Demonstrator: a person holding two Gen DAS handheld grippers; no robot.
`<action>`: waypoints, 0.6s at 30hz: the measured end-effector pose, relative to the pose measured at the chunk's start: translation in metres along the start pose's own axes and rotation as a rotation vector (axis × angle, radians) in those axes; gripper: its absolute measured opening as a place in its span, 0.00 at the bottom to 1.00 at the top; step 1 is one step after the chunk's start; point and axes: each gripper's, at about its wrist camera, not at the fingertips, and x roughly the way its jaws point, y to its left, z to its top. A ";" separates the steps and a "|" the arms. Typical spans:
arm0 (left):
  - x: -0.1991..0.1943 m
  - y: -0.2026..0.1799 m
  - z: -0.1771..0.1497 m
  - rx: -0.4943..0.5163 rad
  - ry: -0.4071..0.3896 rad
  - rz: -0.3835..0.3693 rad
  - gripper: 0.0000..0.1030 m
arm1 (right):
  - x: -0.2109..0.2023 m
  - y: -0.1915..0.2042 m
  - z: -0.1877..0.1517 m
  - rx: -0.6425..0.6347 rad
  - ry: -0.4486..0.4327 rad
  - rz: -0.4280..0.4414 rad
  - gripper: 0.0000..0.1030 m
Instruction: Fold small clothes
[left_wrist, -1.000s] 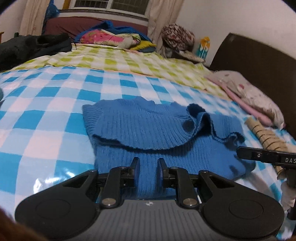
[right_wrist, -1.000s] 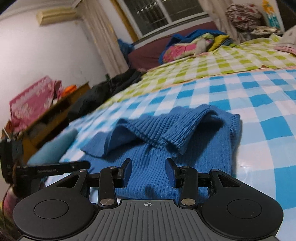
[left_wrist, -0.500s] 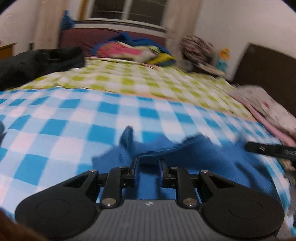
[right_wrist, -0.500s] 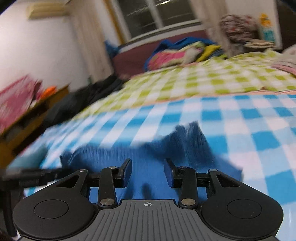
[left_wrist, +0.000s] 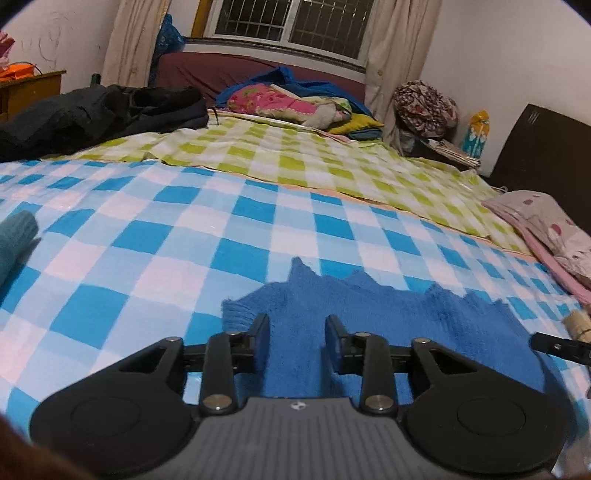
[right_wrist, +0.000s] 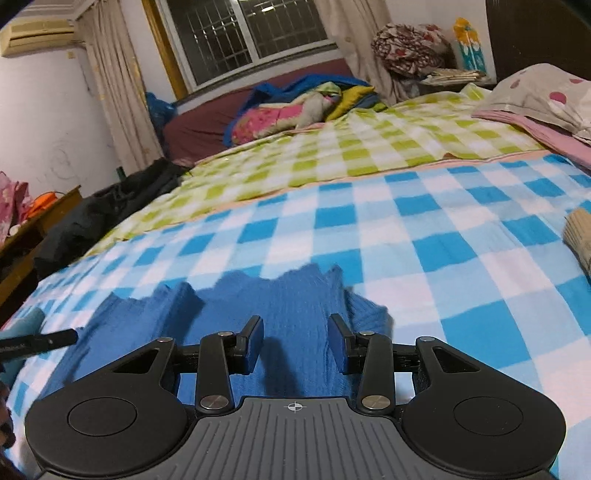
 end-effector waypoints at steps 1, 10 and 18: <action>0.003 0.001 0.002 0.003 0.000 0.012 0.39 | 0.001 0.000 -0.001 -0.006 0.000 -0.004 0.37; 0.037 -0.014 0.008 0.094 0.092 0.032 0.37 | 0.001 0.000 -0.004 -0.020 0.000 -0.008 0.37; 0.011 -0.002 0.015 0.037 0.004 0.039 0.14 | 0.003 -0.002 0.000 -0.026 0.010 -0.022 0.37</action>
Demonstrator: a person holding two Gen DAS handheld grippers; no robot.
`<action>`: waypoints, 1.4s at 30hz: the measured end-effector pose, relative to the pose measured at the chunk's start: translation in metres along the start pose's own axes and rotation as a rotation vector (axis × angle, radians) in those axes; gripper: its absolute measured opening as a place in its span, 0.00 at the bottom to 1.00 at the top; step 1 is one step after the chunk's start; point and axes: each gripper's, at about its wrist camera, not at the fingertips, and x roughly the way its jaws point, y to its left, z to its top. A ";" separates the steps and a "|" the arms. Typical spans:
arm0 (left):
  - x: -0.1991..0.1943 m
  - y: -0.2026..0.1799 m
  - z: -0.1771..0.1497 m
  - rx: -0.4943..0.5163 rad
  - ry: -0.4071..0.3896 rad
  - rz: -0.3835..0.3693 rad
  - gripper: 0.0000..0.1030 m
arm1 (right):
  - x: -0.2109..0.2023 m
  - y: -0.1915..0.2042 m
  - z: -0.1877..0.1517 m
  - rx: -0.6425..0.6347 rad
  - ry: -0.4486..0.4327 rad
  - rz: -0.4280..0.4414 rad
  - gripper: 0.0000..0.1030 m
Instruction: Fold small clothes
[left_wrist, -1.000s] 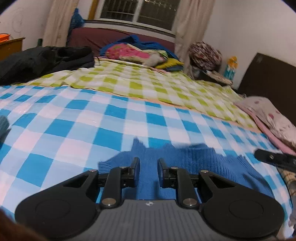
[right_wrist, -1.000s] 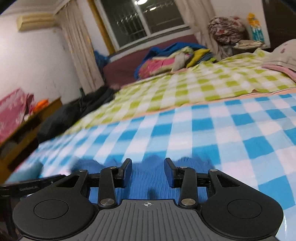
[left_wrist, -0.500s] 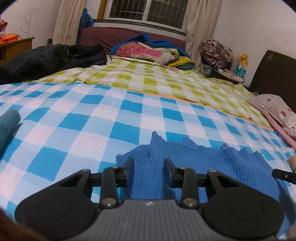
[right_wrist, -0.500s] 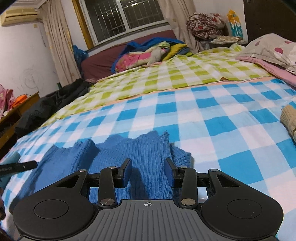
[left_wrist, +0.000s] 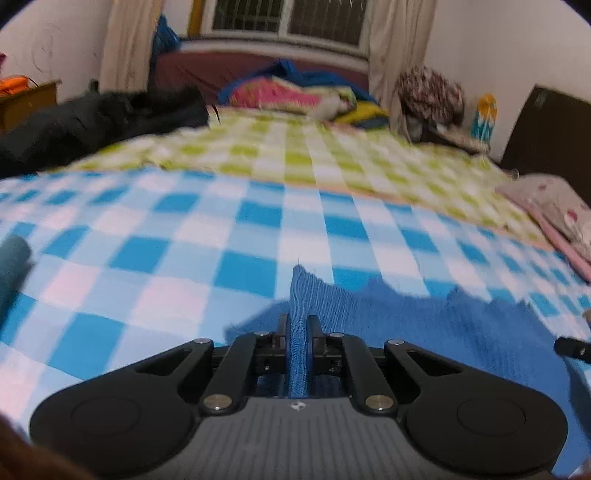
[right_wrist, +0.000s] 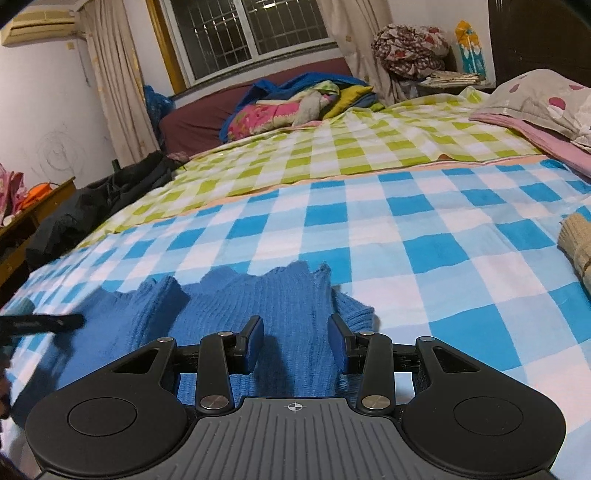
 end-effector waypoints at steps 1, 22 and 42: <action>-0.007 0.003 0.001 -0.011 -0.018 0.005 0.14 | -0.001 0.000 0.001 -0.001 -0.002 0.001 0.37; 0.001 0.010 -0.019 -0.010 -0.004 0.077 0.16 | 0.000 -0.015 -0.001 0.064 0.025 -0.096 0.08; -0.055 0.004 -0.049 0.038 0.030 0.041 0.23 | -0.038 0.028 -0.015 -0.089 0.000 -0.179 0.16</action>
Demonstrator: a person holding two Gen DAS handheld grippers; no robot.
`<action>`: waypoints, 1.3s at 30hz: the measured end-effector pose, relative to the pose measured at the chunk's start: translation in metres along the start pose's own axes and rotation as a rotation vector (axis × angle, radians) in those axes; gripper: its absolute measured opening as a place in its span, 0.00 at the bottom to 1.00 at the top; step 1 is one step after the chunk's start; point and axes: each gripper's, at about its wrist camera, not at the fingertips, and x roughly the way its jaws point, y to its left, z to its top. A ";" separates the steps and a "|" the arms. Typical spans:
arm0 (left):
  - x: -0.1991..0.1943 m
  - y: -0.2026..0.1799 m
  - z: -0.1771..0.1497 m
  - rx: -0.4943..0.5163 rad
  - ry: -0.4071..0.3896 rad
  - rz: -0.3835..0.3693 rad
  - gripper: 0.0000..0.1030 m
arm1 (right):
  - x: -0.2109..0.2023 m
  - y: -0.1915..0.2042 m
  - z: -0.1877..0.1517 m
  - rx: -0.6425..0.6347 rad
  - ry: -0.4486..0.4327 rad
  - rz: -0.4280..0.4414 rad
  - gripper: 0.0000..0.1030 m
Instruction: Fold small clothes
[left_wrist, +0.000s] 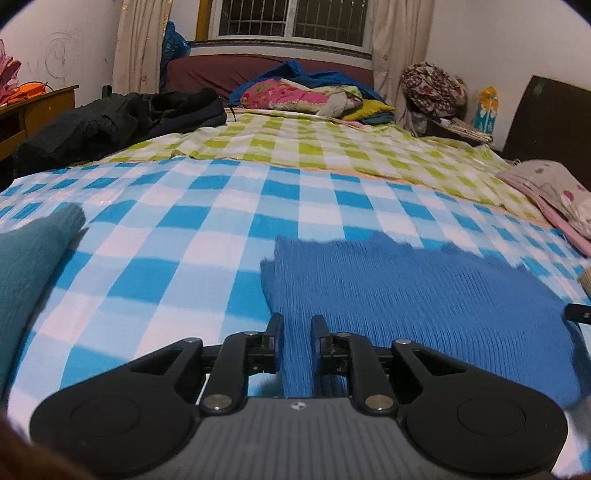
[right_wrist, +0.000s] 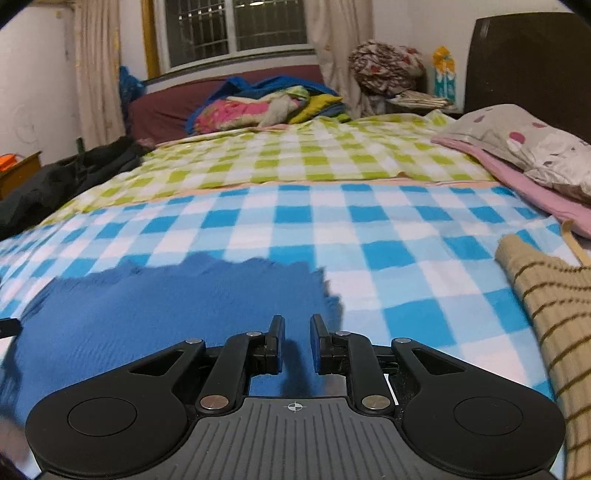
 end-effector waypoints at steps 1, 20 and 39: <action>-0.003 0.000 -0.005 0.005 0.006 -0.001 0.25 | 0.001 0.002 -0.005 0.000 0.016 0.002 0.16; -0.019 0.010 -0.032 0.007 0.030 -0.065 0.33 | -0.007 0.019 -0.018 -0.026 0.062 -0.151 0.18; -0.025 0.005 -0.037 0.010 0.058 -0.102 0.35 | -0.016 0.036 -0.032 -0.078 0.112 -0.180 0.25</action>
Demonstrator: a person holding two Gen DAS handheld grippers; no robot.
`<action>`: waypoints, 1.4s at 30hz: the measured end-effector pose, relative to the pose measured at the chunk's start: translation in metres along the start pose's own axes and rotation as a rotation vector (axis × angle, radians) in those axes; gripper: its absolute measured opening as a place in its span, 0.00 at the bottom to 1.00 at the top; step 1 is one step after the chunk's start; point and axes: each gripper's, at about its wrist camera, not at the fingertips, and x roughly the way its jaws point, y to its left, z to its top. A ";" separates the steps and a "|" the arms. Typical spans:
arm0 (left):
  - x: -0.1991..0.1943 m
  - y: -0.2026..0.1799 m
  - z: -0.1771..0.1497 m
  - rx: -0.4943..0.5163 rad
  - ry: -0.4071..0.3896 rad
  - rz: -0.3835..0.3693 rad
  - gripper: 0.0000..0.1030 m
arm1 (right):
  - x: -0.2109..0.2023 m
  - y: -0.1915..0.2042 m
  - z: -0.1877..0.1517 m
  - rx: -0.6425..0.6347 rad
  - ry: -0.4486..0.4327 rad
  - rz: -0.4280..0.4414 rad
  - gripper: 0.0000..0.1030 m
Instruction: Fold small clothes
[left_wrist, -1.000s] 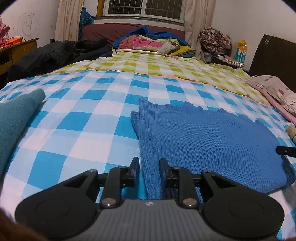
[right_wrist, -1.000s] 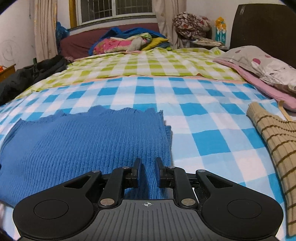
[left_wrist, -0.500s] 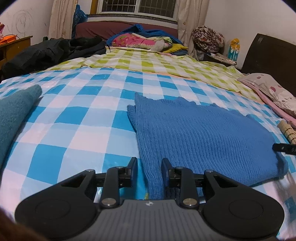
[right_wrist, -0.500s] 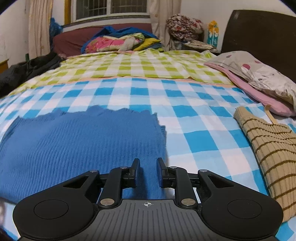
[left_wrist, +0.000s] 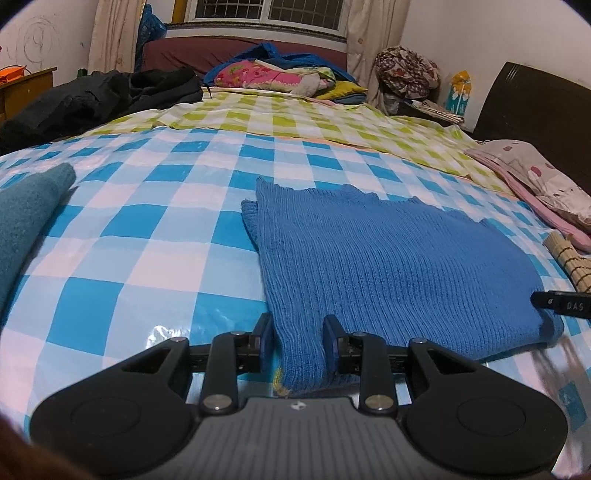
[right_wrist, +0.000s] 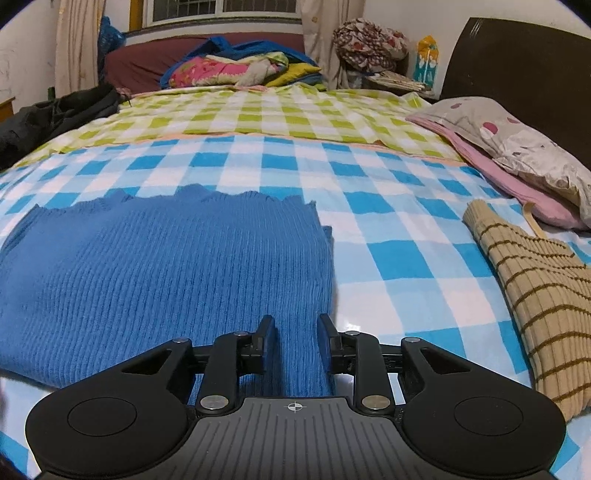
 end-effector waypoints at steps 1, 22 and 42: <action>0.000 0.000 -0.001 -0.001 0.000 -0.001 0.35 | 0.001 0.000 -0.001 0.001 0.006 -0.002 0.25; 0.000 -0.002 -0.004 -0.002 0.010 -0.009 0.37 | 0.001 0.002 -0.002 0.010 0.011 0.000 0.28; 0.000 -0.002 -0.005 -0.018 0.013 -0.019 0.46 | -0.017 0.039 0.008 -0.033 -0.021 0.106 0.32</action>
